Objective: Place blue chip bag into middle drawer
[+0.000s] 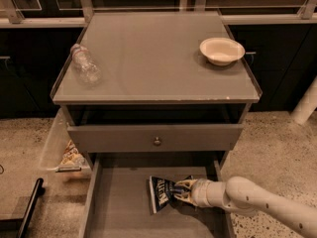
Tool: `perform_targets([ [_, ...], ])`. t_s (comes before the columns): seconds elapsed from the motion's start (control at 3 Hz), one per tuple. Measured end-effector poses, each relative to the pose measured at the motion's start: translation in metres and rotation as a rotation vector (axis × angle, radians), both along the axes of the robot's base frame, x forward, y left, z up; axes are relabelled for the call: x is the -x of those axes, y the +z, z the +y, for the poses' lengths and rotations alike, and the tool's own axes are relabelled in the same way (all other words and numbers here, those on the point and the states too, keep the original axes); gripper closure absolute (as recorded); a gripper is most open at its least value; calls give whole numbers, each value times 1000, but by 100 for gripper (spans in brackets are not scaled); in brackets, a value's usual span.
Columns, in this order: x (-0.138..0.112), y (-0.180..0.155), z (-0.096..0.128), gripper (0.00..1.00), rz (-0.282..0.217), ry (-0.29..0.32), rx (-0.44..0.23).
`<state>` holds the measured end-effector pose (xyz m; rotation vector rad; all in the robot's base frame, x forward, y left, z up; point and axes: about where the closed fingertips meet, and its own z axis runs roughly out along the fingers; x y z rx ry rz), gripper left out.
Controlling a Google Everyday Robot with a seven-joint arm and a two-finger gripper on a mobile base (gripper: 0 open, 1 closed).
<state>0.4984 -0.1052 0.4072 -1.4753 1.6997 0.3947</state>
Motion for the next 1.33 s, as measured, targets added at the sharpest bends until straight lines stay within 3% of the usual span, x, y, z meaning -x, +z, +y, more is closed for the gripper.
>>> perform_targets([
  [0.67,0,0,0,11,0,0,0],
  [1.0,0,1,0,0,-1,1,0],
  [1.33,9,32,-8,0,-41,14,-1],
])
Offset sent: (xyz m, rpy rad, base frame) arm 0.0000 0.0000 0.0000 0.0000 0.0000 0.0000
